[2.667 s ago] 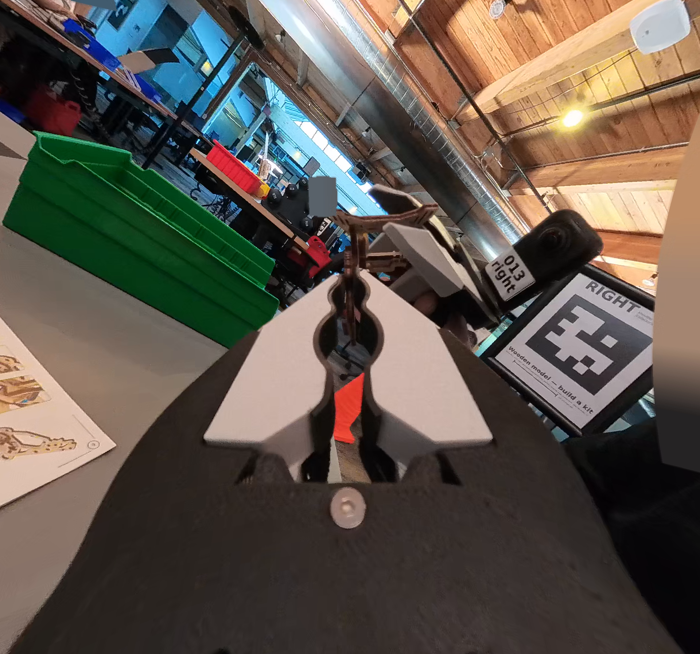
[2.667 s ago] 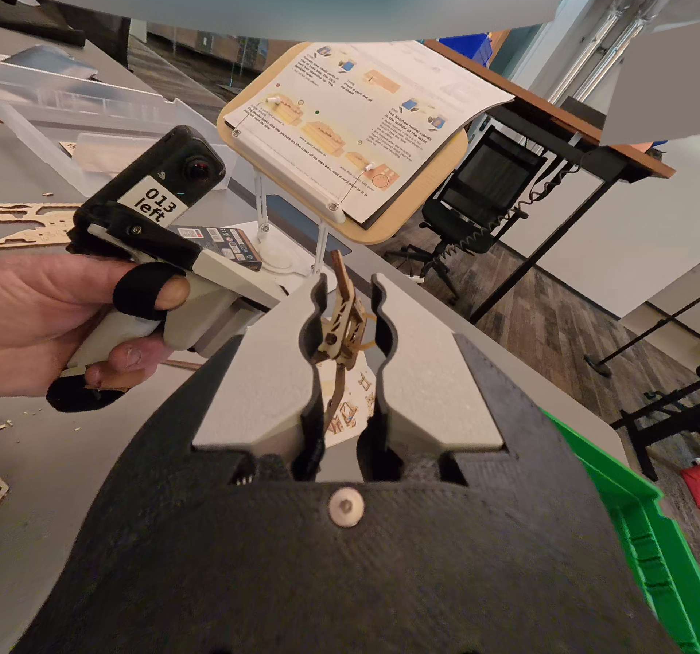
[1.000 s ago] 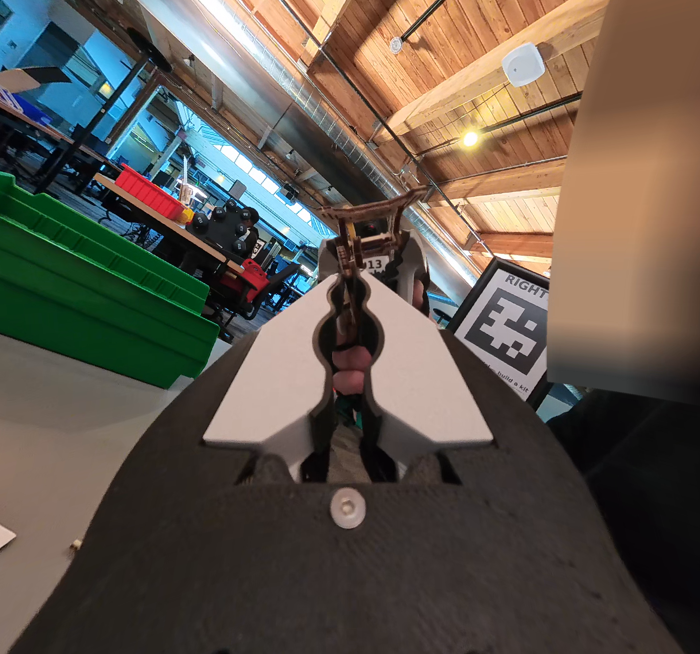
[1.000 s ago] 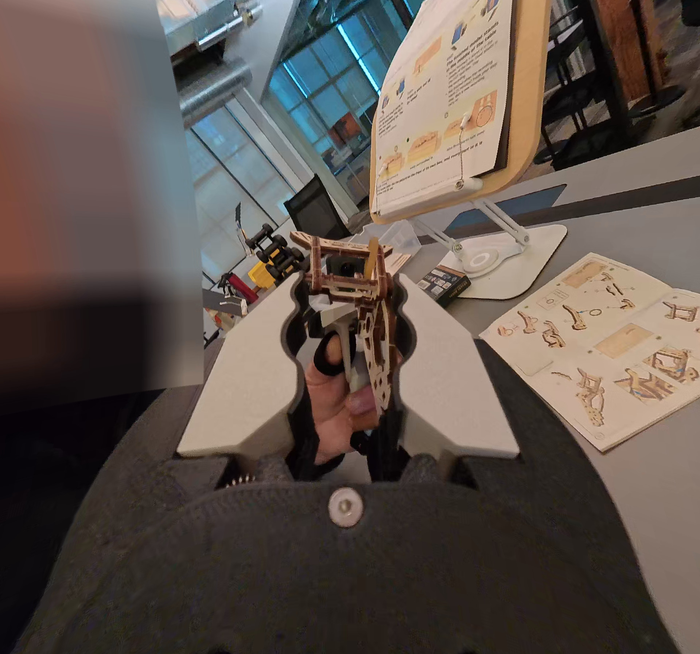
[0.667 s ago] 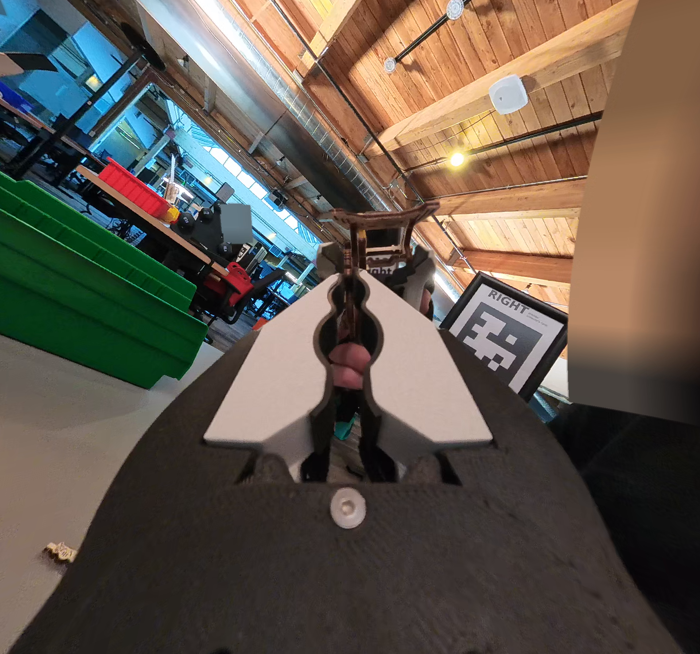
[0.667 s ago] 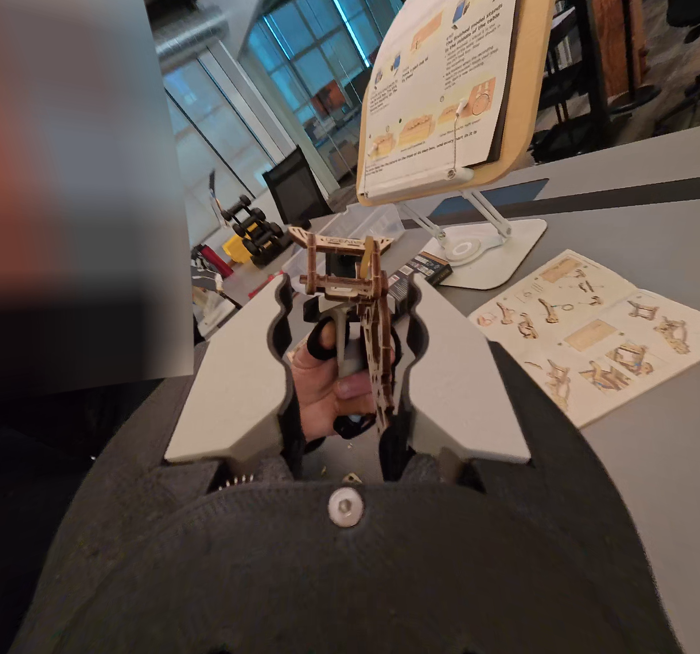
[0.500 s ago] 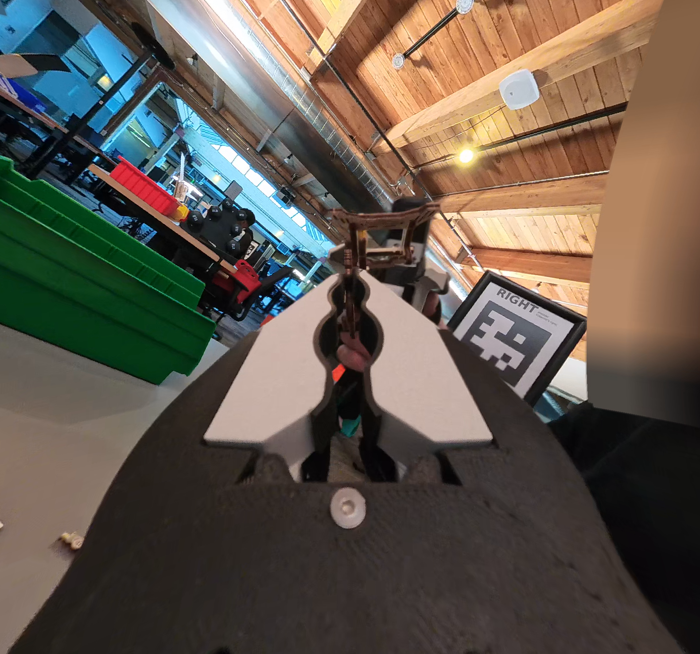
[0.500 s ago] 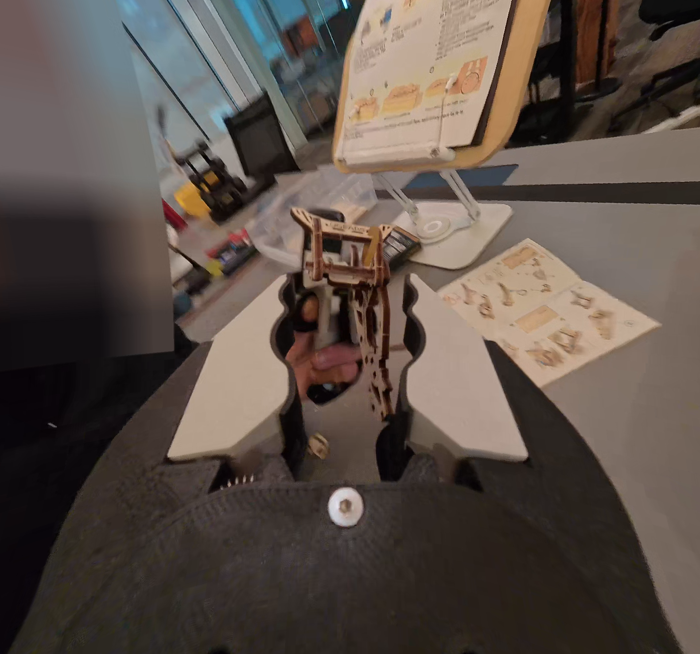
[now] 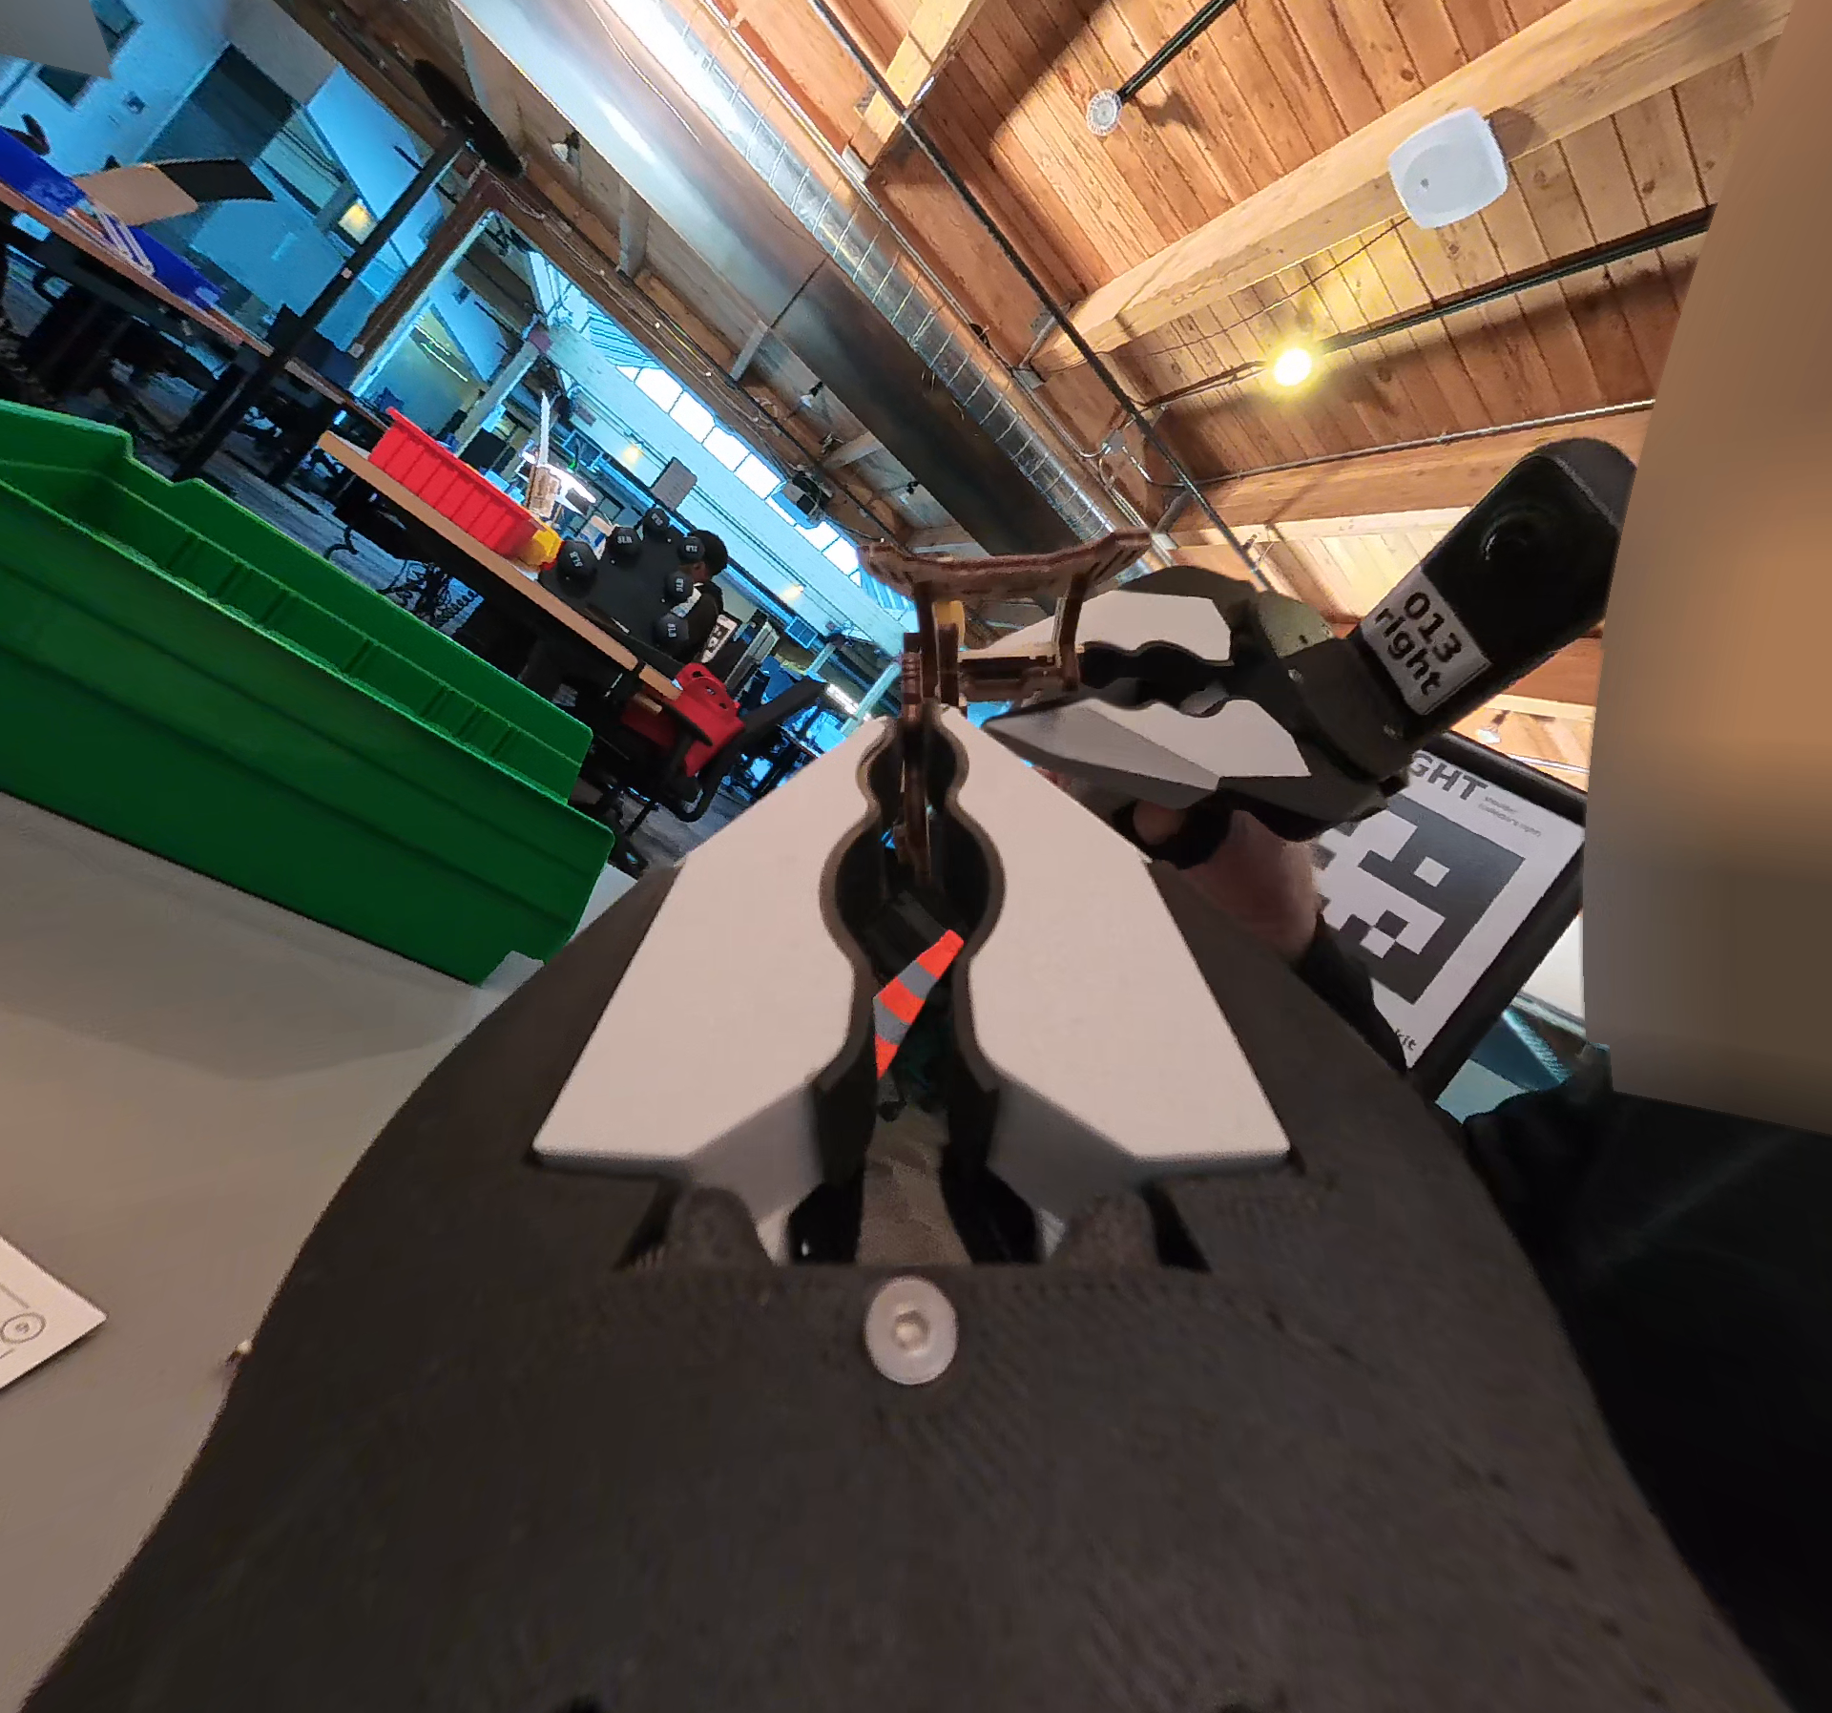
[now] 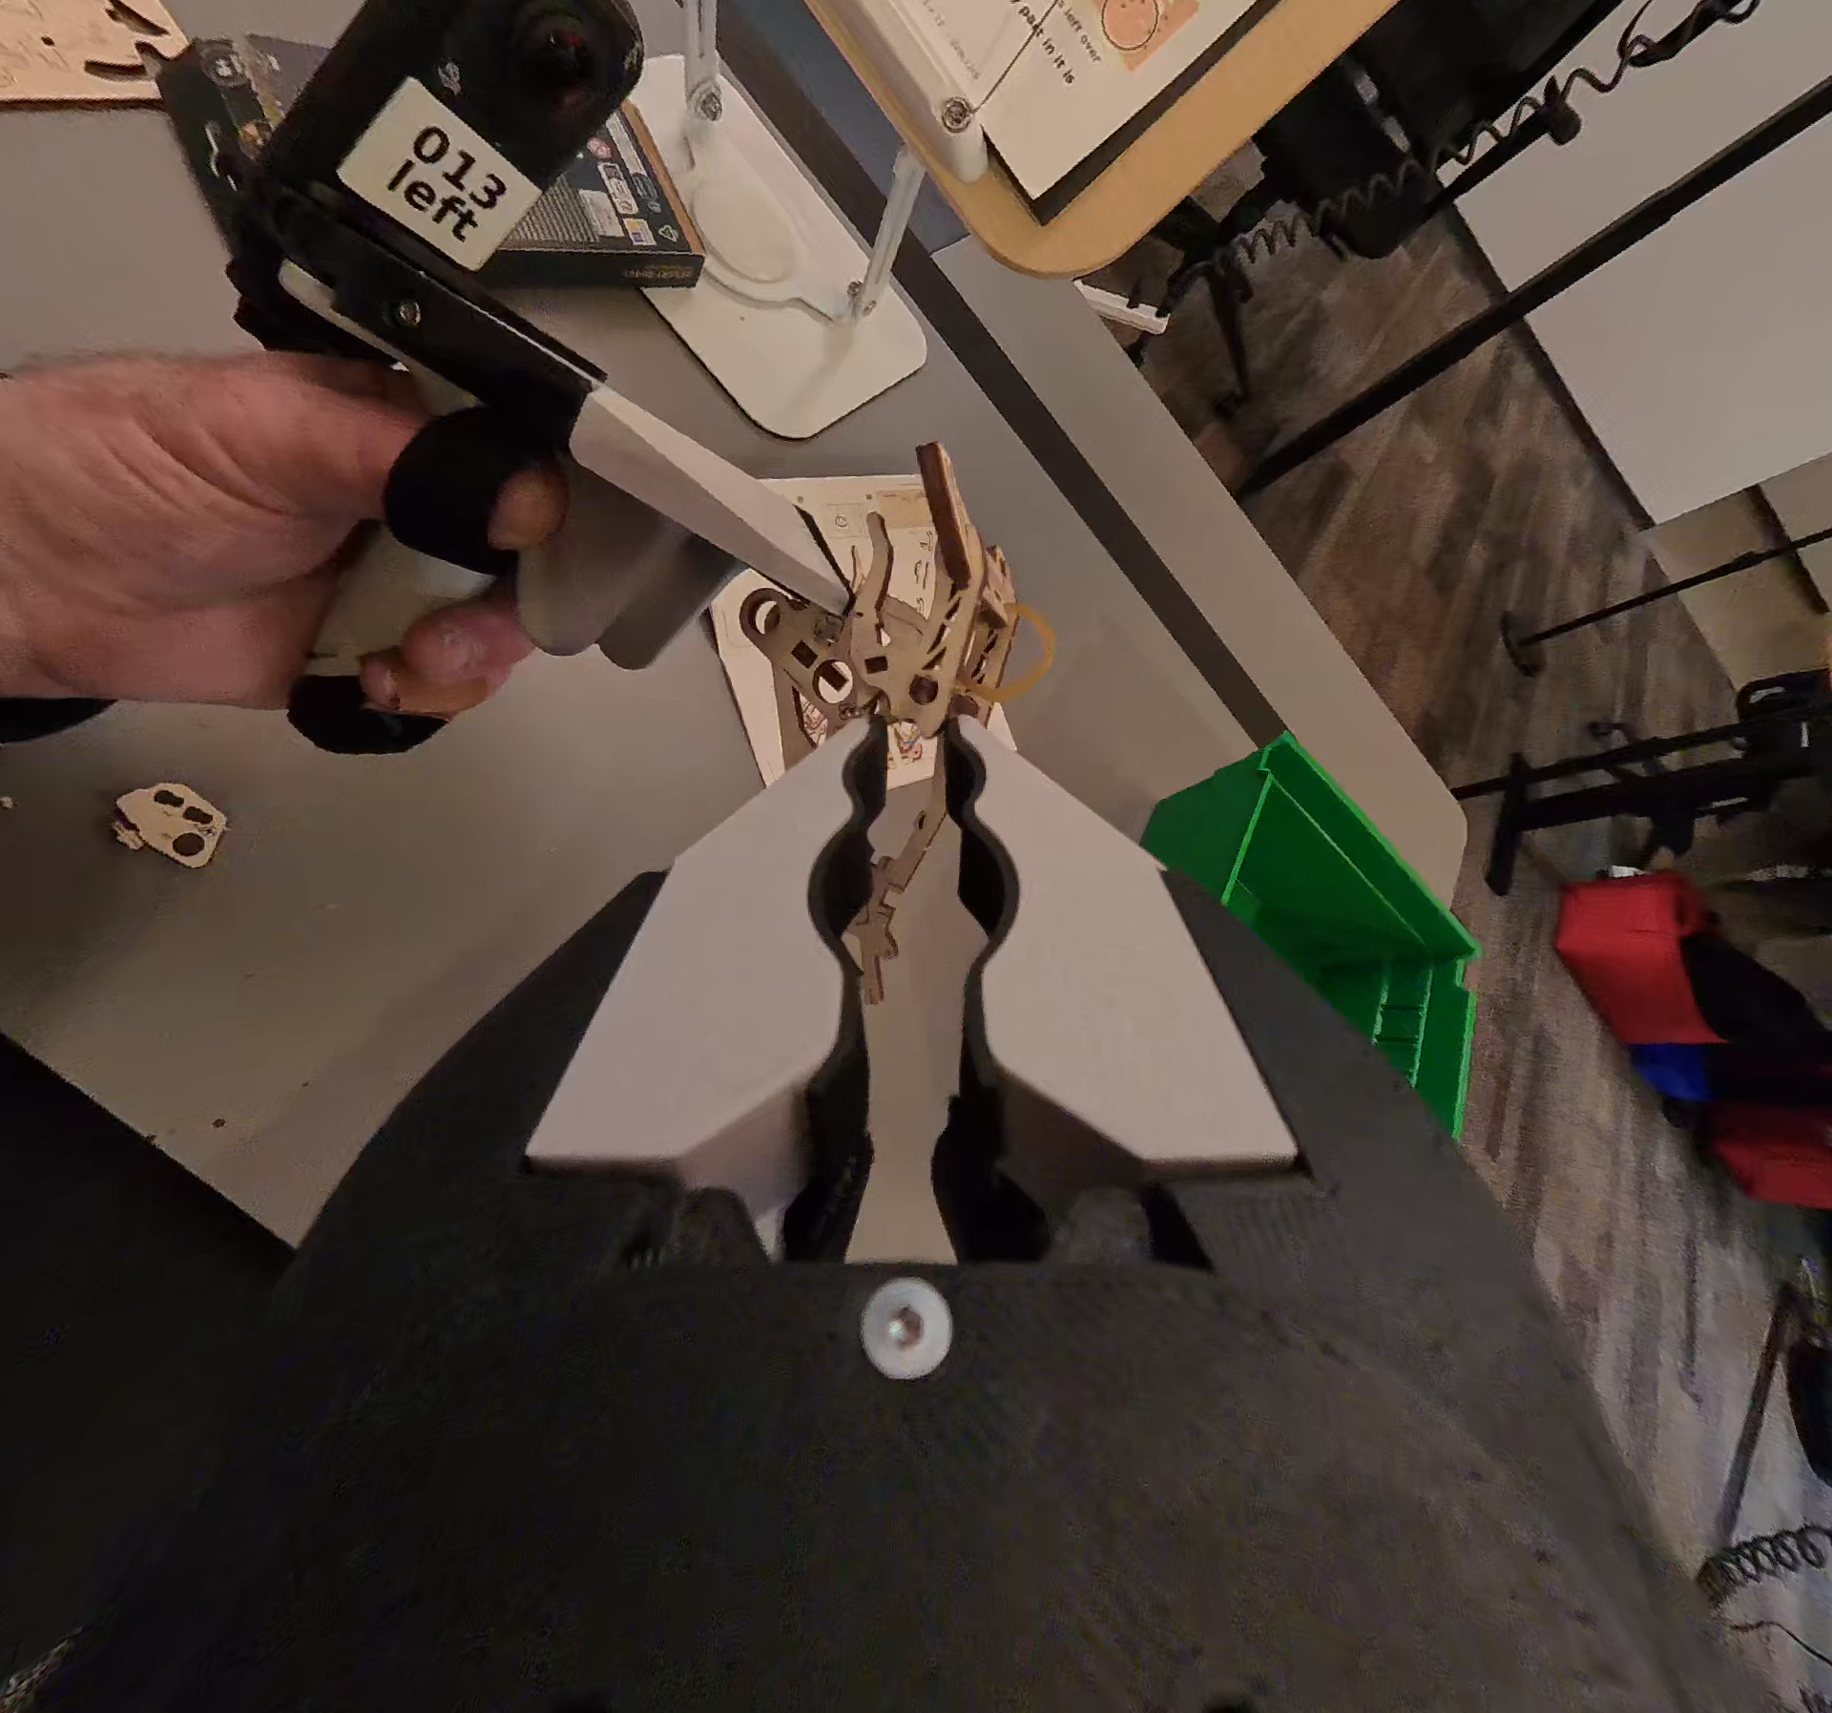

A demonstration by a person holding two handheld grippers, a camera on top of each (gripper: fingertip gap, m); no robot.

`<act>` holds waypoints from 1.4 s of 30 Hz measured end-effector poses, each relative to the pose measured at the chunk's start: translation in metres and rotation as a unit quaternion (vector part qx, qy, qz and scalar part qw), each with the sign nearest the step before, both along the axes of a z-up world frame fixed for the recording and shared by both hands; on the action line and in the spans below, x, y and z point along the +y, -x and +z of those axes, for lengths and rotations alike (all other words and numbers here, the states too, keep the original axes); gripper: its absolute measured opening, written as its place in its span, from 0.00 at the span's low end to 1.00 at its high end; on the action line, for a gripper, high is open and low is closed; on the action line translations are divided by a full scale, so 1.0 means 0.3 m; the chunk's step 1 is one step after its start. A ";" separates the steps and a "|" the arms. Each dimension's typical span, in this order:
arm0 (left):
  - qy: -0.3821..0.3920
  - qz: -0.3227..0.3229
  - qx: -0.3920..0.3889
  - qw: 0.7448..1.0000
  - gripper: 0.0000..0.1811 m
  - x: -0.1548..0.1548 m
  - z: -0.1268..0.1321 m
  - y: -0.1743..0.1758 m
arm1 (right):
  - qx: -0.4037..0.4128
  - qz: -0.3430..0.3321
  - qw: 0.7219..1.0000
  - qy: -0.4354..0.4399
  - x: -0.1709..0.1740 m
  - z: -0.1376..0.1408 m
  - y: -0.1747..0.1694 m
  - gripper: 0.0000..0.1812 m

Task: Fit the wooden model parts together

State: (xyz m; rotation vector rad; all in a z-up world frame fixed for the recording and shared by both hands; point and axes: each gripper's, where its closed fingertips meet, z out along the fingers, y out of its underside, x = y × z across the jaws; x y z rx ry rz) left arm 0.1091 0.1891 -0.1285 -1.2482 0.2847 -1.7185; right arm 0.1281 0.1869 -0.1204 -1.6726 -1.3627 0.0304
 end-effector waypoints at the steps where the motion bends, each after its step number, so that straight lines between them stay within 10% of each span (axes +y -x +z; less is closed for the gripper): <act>1: -0.001 0.001 0.002 1.000 0.01 -0.001 0.000 -0.001 | 0.000 -0.001 1.000 0.002 0.001 -0.004 0.000 0.05; 42: 0.002 0.026 0.004 1.000 0.01 0.002 0.000 0.003 | 0.144 -0.089 0.986 0.007 0.015 0.034 0.013 0.04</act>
